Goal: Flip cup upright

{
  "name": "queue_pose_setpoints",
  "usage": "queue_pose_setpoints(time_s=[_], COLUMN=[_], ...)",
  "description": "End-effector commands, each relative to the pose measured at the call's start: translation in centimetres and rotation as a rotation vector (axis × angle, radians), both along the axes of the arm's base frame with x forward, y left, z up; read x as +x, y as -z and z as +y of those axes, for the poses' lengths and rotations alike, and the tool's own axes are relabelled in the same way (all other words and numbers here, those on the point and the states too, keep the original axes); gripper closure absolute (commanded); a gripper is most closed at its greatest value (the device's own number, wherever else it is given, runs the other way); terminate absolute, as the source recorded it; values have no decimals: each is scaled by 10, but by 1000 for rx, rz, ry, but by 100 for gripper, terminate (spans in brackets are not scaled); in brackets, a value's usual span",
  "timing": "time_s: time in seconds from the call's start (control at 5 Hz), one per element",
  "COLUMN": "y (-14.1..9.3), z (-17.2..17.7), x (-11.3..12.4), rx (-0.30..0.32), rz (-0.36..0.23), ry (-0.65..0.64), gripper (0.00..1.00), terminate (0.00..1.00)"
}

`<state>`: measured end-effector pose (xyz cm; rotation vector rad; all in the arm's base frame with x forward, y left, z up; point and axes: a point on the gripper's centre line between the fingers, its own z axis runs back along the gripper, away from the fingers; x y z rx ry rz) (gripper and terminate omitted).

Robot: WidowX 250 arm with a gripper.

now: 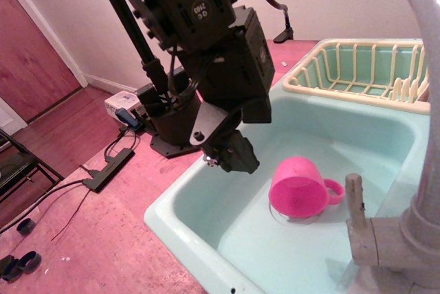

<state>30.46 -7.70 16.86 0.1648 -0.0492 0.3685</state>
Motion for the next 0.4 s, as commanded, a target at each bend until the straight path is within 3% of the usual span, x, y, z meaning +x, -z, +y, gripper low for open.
queue_pose_setpoints(time_s=[0.0,0.2], y=[0,15], z=[0,0], x=[0,-3], rx=[0,15], rz=[0,16], ry=[0,-36], gripper=[0,0], terminate=[0,0])
